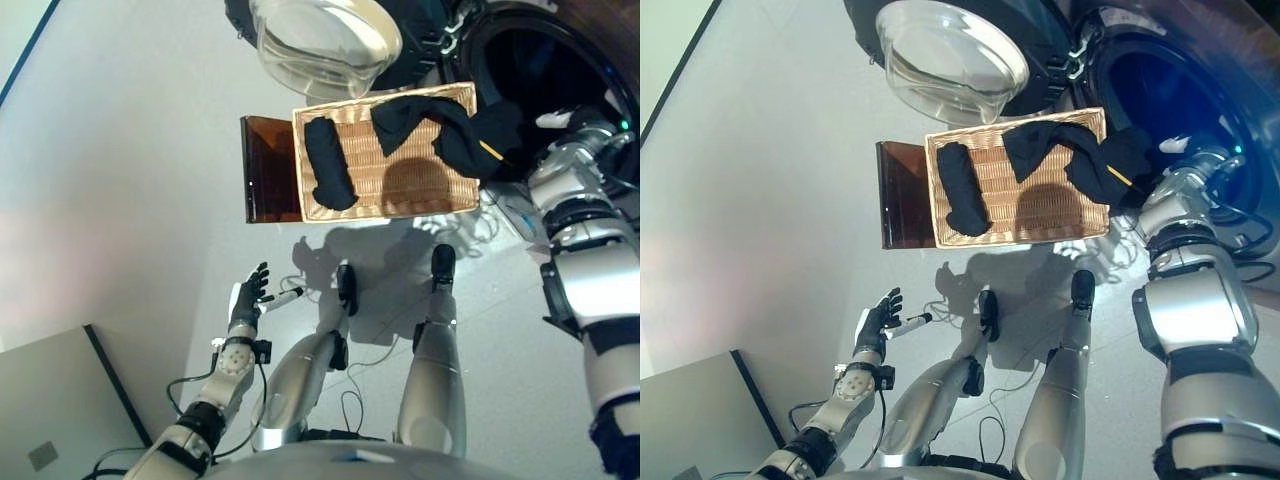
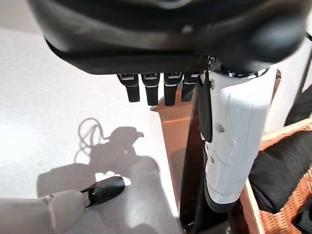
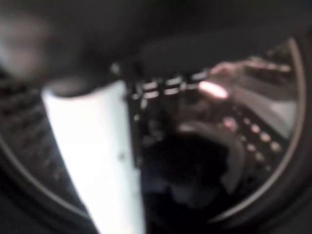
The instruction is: Pick up the clothes and place them into the washing machine
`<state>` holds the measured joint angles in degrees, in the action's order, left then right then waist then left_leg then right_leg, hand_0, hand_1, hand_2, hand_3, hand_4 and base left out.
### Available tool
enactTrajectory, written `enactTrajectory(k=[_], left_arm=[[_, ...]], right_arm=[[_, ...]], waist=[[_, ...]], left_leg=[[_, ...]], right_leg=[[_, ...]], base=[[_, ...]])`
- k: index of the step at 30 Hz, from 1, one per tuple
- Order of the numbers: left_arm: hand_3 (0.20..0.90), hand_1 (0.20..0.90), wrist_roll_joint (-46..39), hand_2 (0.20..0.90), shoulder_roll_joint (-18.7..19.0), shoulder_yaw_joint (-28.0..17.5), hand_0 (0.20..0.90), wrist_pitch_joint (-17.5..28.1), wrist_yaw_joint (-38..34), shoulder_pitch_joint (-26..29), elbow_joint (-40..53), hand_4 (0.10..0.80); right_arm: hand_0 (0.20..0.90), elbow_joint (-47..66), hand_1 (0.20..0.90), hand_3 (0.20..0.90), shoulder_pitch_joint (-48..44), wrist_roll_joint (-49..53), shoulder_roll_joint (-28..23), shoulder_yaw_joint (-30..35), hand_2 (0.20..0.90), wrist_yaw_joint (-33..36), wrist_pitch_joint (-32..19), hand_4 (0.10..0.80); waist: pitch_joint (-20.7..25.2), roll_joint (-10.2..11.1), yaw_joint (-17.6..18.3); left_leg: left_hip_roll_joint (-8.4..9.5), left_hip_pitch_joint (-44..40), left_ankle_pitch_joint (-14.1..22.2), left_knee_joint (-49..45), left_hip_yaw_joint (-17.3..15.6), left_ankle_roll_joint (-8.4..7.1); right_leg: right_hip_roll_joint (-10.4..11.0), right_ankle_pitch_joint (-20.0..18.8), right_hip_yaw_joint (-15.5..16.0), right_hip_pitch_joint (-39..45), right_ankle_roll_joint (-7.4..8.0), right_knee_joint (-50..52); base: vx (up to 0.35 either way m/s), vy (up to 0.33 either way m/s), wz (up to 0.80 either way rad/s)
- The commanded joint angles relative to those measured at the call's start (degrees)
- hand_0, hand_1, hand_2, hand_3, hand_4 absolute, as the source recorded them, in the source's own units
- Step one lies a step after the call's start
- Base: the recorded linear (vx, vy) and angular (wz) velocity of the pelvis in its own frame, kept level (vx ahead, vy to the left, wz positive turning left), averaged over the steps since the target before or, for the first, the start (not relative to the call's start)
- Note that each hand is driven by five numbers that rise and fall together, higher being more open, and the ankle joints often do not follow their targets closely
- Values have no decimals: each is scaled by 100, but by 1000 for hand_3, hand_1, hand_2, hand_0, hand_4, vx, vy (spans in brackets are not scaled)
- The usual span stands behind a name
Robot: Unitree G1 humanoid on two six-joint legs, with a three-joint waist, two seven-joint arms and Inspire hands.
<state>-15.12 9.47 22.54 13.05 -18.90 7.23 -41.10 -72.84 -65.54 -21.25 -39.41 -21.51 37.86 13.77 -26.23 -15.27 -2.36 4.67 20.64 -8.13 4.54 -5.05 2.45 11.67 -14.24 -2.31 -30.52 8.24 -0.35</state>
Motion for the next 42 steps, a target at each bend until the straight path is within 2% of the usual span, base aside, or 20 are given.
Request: enactTrajectory(k=[1,8,21,32,42], left_arm=[[900,900,161,900,69,-270,900,318,-267,121,-292,800],[900,900,260,900,-21,-376,900,378,-292,121,-368,800],[900,900,357,900,-50,-385,900,440,-367,131,-398,800],[900,900,358,900,-57,-378,900,452,-401,130,-467,800],[900,900,275,900,69,-323,900,514,-334,58,-262,800]], right_arm=[[900,620,900,900,-454,-1005,-634,-718,900,656,-21,800],[900,1241,900,900,511,-1836,-406,-538,900,668,103,800],[900,1713,900,900,1106,-2415,157,-590,900,481,58,800],[900,1823,900,900,981,-2707,476,-952,900,230,-41,800],[900,1024,900,900,403,-2993,539,-1511,900,-96,63,800]], waist=[[161,50,-83],[94,75,-15],[4,110,36],[-42,161,38],[-127,97,-61]], left_leg=[[-13,52,85,-12,95,-565],[-21,50,116,-43,73,-545],[-28,96,123,-82,36,-537],[-34,146,123,-123,17,-536],[-14,226,78,-145,47,-558]], right_leg=[[-470,1195,143,-64,-305,1119],[-487,1218,123,-98,-312,1168],[-502,1203,84,-175,-319,1196],[-498,1190,73,-237,-320,1231],[-488,1163,102,-301,-328,1229]], base=[[0,0,0],[0,1,-2],[-1,1,-1],[-1,0,0],[-7,0,3]])
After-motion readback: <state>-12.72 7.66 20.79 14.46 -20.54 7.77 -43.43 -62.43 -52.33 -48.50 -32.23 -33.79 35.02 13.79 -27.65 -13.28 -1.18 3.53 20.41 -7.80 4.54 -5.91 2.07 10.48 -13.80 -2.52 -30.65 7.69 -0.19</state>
